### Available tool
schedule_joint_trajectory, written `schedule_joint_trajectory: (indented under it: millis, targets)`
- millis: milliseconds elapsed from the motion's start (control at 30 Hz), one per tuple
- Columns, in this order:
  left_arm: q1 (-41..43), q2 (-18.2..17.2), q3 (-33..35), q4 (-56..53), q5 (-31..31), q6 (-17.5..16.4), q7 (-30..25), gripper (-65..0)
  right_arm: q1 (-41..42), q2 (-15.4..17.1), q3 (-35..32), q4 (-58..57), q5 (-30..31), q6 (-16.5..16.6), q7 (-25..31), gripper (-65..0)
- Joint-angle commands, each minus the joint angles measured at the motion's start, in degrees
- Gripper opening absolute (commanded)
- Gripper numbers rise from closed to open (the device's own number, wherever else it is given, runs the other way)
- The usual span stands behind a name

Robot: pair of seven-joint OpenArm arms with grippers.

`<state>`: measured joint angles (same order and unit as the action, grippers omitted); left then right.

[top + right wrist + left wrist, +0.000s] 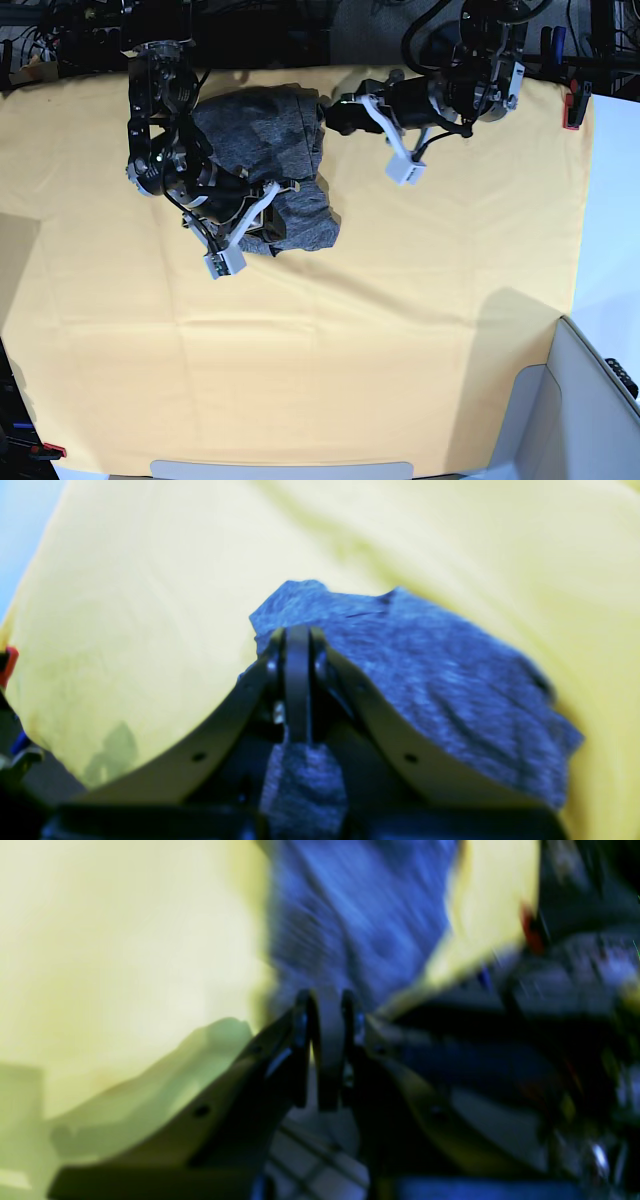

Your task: Fold the T-shirt properly

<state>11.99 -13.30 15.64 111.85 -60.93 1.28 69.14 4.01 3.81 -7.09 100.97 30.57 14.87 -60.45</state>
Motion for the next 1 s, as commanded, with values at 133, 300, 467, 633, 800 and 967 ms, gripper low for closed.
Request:
schedule_joint_trajectory:
  millis: [133, 300, 467, 633, 800, 967]
  targets:
    - [-3.51, -0.19, 2.78, 0.98, -5.93, 0.0, 1.76, -63.7, 1.84, 0.98, -1.3, -4.57, 5.17, 0.29, -1.49, -65.0]
    - [-3.77, -0.19, 3.75, 0.72, -9.18, 0.0, 1.67, -63.7, 1.92, 2.38, -0.95, -8.7, 6.84, 0.29, -1.05, -65.0]
    - [-4.3, -0.19, 4.98, -4.03, -8.83, -0.18, 0.97, -63.7, 2.45, 2.38, -0.07, -12.92, 6.75, 0.29, 1.41, -65.0]
    - [-6.49, -0.37, 5.06, -12.73, -8.83, -0.18, -2.81, -63.7, 2.71, 2.12, -0.25, -15.65, 6.75, 0.29, 3.52, -65.0]
    - [-6.58, -0.55, 5.06, -17.22, -7.51, 0.08, -5.8, -63.7, 2.71, 2.12, 0.02, -15.56, 6.66, 0.03, 3.52, -65.0]
    - [-6.05, -0.37, 4.8, -17.3, -1.62, 0.17, -5.8, -63.9, 2.71, 2.12, 0.1, -15.47, 6.66, -0.15, 5.19, -65.0]
